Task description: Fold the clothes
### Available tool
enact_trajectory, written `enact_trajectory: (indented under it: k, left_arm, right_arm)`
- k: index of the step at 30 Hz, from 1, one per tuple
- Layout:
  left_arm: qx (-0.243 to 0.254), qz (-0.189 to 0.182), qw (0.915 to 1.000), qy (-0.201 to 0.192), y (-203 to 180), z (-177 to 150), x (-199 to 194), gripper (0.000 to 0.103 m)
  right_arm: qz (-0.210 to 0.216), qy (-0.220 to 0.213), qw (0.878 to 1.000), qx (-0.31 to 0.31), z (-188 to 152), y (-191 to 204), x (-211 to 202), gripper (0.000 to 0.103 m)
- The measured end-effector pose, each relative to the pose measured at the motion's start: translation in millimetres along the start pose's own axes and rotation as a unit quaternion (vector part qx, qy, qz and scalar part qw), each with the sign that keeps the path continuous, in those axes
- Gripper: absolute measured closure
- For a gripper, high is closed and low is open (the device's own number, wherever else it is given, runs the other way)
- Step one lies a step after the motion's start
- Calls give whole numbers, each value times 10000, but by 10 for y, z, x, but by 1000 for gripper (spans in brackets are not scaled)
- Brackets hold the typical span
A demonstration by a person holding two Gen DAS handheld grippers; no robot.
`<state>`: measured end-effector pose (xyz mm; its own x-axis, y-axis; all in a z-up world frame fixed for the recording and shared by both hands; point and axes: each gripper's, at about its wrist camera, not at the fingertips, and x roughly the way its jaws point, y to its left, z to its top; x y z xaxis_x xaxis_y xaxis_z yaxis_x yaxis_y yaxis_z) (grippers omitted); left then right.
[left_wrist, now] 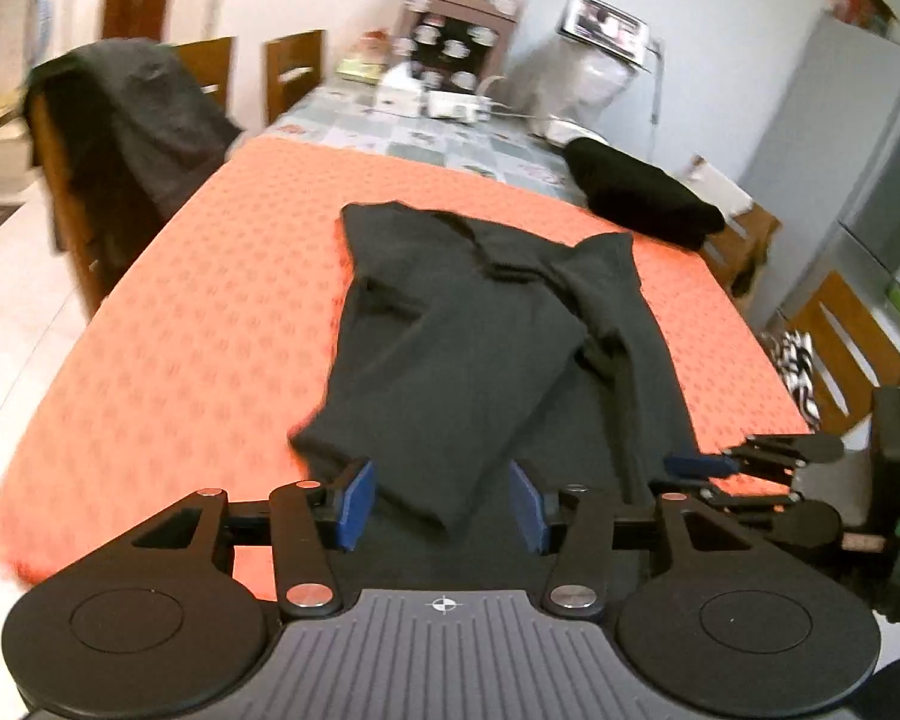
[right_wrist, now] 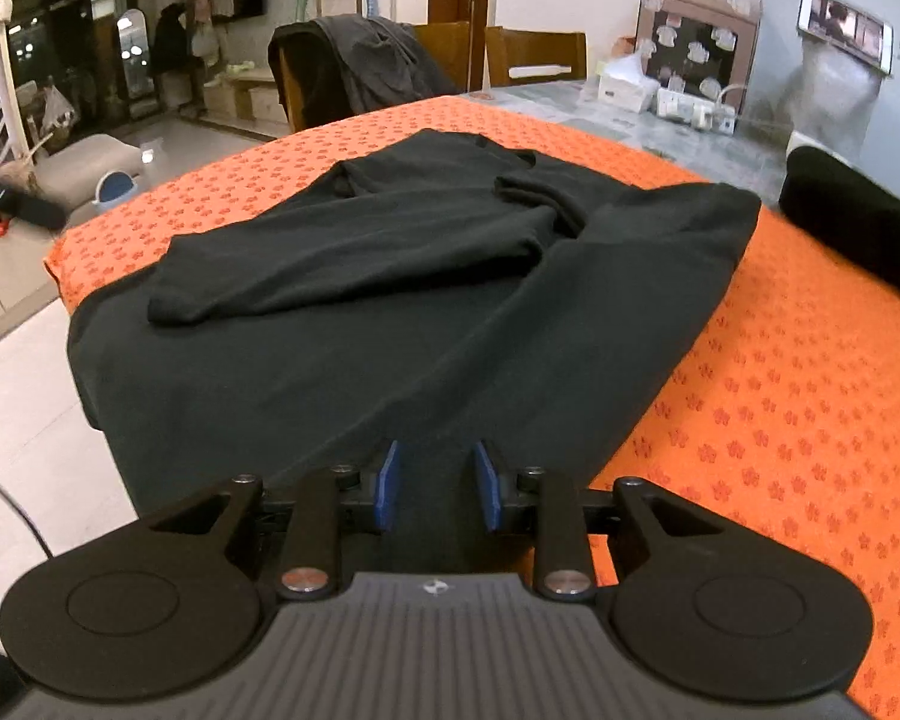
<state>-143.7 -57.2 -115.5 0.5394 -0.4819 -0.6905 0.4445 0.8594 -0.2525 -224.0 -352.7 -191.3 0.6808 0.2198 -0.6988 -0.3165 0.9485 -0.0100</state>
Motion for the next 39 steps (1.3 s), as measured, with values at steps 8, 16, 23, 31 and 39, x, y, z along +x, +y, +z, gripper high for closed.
enact_trajectory:
  k: [8, 16, 23, 31, 39]
  left_arm:
    - [415, -282, 9987, 37, 431, 693, 279, 48]
    - [456, -534, 9975, -24, 870, 1078, 551, 47]
    - [810, -966, 9918, 211, 1200, 1344, 876, 47]
    - [1274, -1496, 9792, 513, 1572, 1651, 1251, 47]
    - [1340, -1639, 9751, 659, 1571, 1888, 1672, 47]
  right_arm:
    - [-559, -24, 9953, 791, 177, 96, -60, 69]
    - [-949, -180, 9907, 962, 476, 258, -170, 69]
    - [-1630, -256, 9740, 1551, 596, 642, -159, 68]
    - [-2427, -214, 9388, 2436, 738, 1302, -7, 68]
    - [-2752, -230, 9226, 2693, 865, 1842, 300, 68]
